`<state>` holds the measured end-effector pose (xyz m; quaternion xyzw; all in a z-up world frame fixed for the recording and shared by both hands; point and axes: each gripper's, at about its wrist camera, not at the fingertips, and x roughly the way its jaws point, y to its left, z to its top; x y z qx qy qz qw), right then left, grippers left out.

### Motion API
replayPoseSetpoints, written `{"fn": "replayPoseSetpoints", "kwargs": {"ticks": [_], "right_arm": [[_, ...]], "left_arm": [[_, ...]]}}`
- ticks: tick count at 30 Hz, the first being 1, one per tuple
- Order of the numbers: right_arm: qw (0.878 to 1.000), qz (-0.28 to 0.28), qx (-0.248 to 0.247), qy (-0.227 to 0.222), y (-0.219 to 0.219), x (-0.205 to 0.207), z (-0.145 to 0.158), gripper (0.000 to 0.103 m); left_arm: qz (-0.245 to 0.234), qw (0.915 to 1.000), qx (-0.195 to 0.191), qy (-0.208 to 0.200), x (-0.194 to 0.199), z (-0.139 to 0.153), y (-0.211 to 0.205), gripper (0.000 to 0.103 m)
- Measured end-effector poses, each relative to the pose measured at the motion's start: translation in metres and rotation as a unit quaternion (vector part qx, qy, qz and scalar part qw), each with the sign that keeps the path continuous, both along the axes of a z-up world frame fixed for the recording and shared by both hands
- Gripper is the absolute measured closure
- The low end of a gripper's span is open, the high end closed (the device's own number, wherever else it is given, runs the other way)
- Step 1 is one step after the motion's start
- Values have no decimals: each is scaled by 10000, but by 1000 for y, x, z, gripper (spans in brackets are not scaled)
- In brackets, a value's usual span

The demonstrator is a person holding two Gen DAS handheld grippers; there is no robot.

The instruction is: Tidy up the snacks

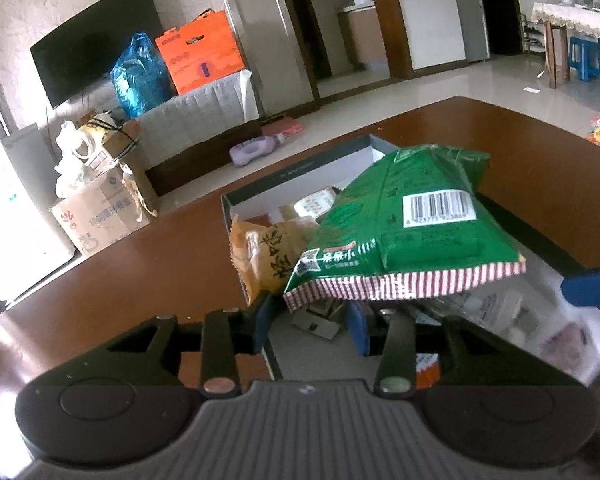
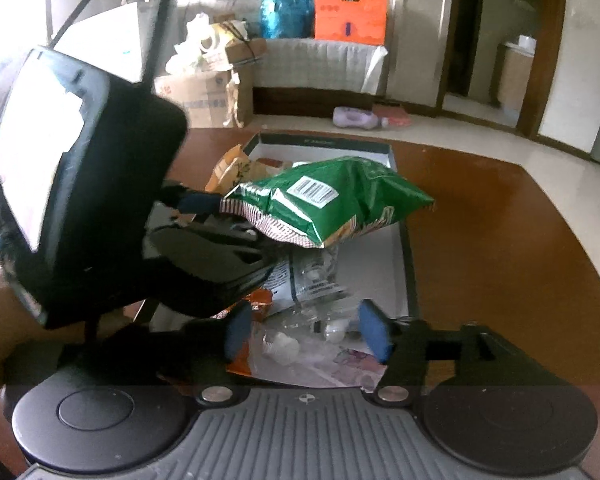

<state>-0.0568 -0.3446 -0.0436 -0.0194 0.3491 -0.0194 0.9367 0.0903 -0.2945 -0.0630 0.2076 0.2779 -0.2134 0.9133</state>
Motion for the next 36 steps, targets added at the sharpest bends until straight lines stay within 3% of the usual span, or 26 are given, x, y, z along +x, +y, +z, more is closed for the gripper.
{"fn": "replayPoseSetpoints", "kwargs": {"ticks": [2,5,12,14,16,20,22,24,27,32,36], "right_arm": [[10000,40,-42,-38,2,-4,3,34],[9998,12,-64,-190,8,-16,9,30],[9969,-28,41,-779,28,-60,28,25],[9952,-23,-31,-978,37,-76,35,24],[9929,-150,-200,-1165,48,-96,38,13],[9890,-333,-315,-1405,67,-128,40,10],[9897,-460,-476,-1270,73,-136,38,6],[9918,-574,-521,-1015,74,-141,30,6],[9954,-518,-419,-694,72,-141,17,6],[9943,-689,-297,-754,61,-135,9,6],[9930,-765,-161,-885,58,-137,2,6]], "left_arm": [[-3,10000,-42,-41,-5,4,5,61],[261,9994,-109,-179,-15,12,17,41],[487,9963,-619,-357,-48,36,58,39],[571,9946,-768,-408,-61,44,72,33],[548,9938,-823,-504,-75,48,84,25],[340,9946,-783,-589,-106,49,101,25],[418,9938,-856,-578,-116,51,111,24],[486,9918,-1038,-571,-126,55,120,12],[568,9885,-1255,-620,-139,58,129,11],[793,9829,-1575,-537,-155,60,140,6],[617,9873,-1330,-617,-168,54,132,6]]}}
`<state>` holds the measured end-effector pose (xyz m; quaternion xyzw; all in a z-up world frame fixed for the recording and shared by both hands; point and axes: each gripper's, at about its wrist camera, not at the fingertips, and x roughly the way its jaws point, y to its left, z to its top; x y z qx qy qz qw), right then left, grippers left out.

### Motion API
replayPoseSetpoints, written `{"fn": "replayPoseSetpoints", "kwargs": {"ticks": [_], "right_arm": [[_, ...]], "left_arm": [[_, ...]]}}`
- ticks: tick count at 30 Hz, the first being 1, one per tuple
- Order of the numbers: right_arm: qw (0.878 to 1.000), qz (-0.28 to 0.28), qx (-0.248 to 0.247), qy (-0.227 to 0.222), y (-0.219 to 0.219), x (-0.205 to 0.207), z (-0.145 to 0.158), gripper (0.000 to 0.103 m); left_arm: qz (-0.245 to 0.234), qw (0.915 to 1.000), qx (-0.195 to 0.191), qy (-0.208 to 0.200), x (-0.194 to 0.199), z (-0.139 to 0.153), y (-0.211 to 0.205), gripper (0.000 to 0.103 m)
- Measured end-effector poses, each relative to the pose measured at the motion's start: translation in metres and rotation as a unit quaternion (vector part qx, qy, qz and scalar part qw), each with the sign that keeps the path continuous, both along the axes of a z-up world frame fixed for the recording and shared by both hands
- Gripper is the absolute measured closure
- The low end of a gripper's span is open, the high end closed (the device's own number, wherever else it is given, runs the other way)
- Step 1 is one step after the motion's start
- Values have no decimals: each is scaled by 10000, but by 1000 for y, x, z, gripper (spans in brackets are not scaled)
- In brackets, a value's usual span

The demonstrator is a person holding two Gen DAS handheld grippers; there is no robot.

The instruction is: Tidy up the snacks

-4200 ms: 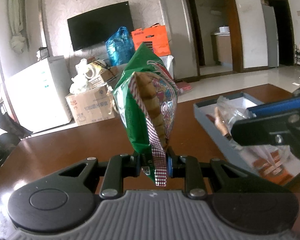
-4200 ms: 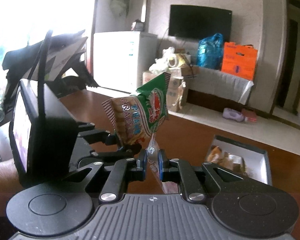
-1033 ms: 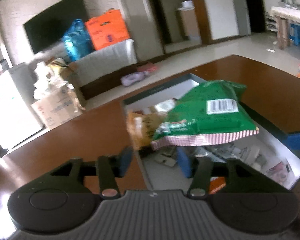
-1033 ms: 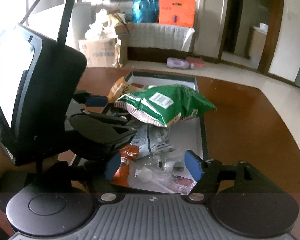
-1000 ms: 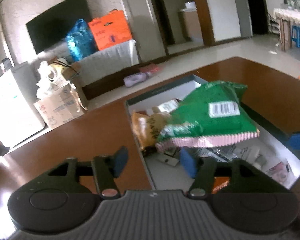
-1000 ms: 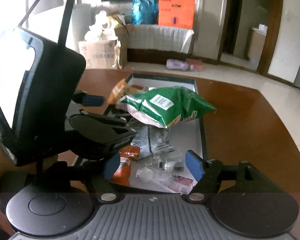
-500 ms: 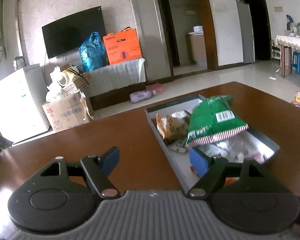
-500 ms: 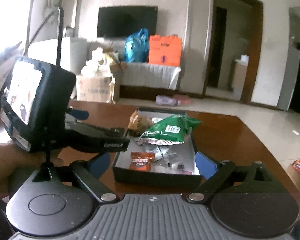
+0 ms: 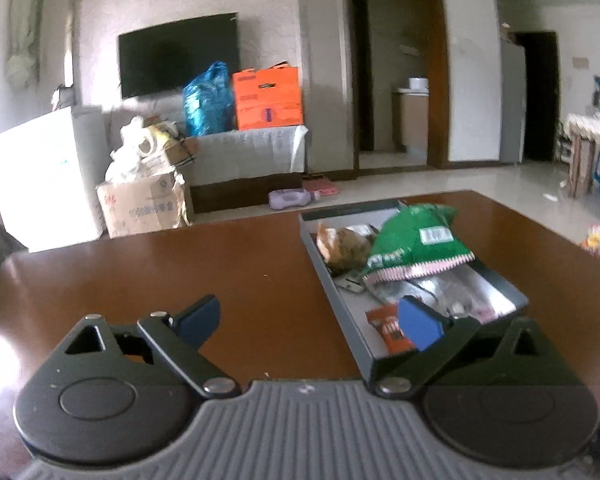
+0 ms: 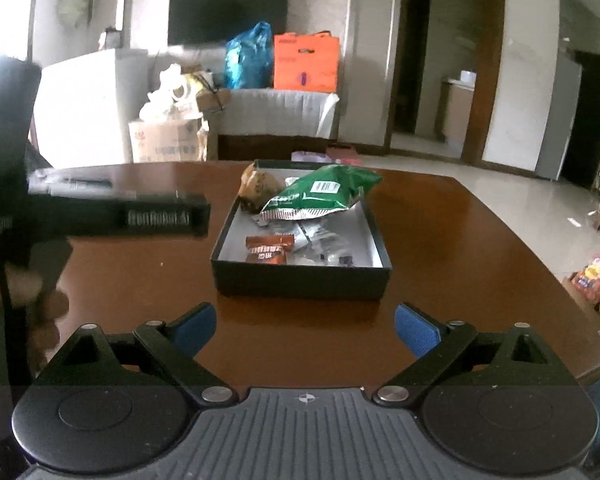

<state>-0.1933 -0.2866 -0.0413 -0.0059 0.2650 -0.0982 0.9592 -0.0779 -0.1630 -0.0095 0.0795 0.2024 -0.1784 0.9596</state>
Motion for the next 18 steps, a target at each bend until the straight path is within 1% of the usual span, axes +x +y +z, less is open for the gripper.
{"fn": "replayPoseSetpoints", "kwargs": {"ticks": [3,5,10,15,18], "right_arm": [[10000,-12,-21,90,2,4,-8,6],[9999,12,-20,150,3,8,-12,6],[9996,22,-65,272,5,14,-17,6],[9995,-210,61,244,-7,17,-17,6],[9993,-228,125,283,-9,19,-19,6]], "left_arm": [[-132,9995,261,-116,-8,-8,-9,6],[-196,9992,335,-91,-7,-13,-14,6],[-255,9991,336,-18,-4,-20,-15,6],[-236,9993,295,51,1,-23,-12,6],[-171,9994,297,78,4,-24,-11,6]]}}
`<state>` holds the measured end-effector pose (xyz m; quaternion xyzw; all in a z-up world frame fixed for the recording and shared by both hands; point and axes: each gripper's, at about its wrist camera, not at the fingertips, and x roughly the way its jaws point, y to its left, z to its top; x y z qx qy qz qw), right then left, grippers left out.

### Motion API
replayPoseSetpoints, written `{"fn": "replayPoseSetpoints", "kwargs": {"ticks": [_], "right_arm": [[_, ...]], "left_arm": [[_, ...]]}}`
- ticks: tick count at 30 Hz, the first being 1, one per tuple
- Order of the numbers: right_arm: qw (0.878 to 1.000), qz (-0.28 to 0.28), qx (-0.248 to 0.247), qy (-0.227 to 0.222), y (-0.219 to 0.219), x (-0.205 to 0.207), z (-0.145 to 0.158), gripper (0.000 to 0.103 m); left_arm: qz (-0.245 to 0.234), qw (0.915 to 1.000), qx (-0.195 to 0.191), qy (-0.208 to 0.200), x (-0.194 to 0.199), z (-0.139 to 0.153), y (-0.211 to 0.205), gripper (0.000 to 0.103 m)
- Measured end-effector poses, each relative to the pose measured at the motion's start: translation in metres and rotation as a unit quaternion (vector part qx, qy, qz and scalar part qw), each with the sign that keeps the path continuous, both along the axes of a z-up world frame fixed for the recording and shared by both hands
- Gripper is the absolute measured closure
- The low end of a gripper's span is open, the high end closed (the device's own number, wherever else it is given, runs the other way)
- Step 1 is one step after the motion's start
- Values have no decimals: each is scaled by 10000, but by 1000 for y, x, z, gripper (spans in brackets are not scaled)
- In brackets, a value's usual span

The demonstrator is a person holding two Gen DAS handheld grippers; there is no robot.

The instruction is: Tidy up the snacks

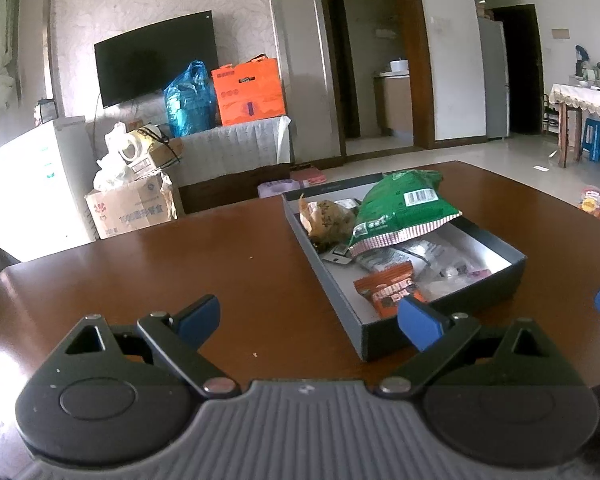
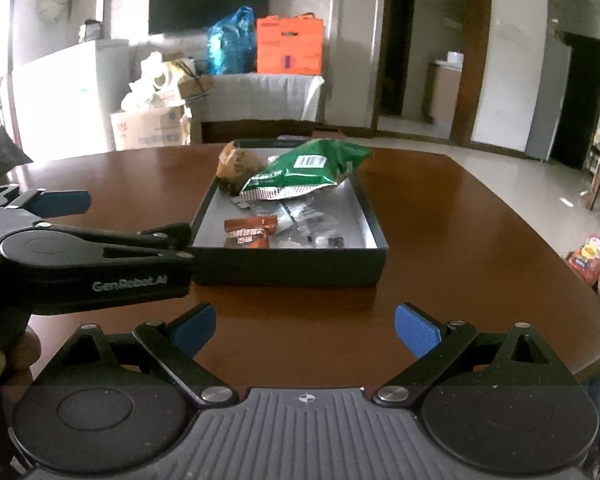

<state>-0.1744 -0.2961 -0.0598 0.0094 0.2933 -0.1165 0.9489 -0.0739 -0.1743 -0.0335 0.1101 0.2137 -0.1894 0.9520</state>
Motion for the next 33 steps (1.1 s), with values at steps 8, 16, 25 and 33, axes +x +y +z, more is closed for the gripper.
{"fn": "replayPoseSetpoints", "kwargs": {"ticks": [8,16,25,33], "right_arm": [[9999,111,-30,48,3,0,0,4],[9998,163,-44,67,5,0,0,3],[9998,209,-23,71,6,0,1,3],[9998,210,-11,72,6,-1,2,2]], "left_arm": [[33,9998,-153,145,8,-1,0,6],[315,9993,-21,178,13,-2,-2,0],[283,9992,278,77,11,-3,-14,0],[256,9995,105,-123,9,3,-11,0]]}}
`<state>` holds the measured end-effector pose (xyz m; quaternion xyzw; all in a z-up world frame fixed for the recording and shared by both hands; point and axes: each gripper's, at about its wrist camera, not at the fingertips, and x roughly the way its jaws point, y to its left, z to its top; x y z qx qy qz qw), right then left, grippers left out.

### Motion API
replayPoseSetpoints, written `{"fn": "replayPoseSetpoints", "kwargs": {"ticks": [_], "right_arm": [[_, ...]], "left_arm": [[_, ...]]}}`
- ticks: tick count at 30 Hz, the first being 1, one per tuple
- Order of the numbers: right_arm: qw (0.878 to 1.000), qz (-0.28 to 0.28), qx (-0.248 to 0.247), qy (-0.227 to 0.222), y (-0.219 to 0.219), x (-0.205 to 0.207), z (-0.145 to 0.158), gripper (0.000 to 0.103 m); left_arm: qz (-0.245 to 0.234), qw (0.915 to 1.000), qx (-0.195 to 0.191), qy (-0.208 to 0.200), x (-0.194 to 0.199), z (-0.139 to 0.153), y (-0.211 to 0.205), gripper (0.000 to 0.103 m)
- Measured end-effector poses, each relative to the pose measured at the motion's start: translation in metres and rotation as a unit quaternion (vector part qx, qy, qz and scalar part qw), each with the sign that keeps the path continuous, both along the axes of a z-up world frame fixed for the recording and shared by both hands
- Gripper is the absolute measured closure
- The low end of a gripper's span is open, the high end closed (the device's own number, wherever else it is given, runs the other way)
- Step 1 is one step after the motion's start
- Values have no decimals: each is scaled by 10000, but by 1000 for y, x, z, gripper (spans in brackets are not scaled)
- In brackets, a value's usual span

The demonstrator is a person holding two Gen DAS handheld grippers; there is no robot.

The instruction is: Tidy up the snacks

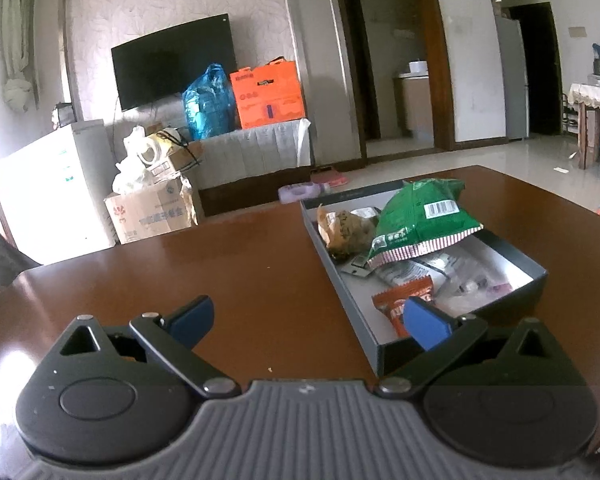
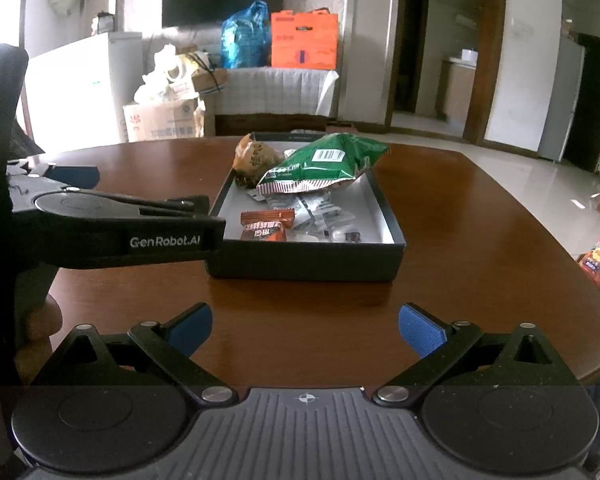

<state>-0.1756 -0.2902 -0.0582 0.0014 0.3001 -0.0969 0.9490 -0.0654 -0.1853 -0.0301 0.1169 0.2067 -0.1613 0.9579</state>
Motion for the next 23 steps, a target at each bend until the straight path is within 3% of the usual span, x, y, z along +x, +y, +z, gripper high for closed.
{"fn": "replayPoseSetpoints", "kwargs": {"ticks": [17,23], "right_arm": [[10000,53,3,53,3,2,-1,1],[10000,28,14,46,2,1,-1,1]], "left_arm": [[71,9995,-21,301,3,-4,2,0],[157,9997,78,179,2,-6,2,1]]}}
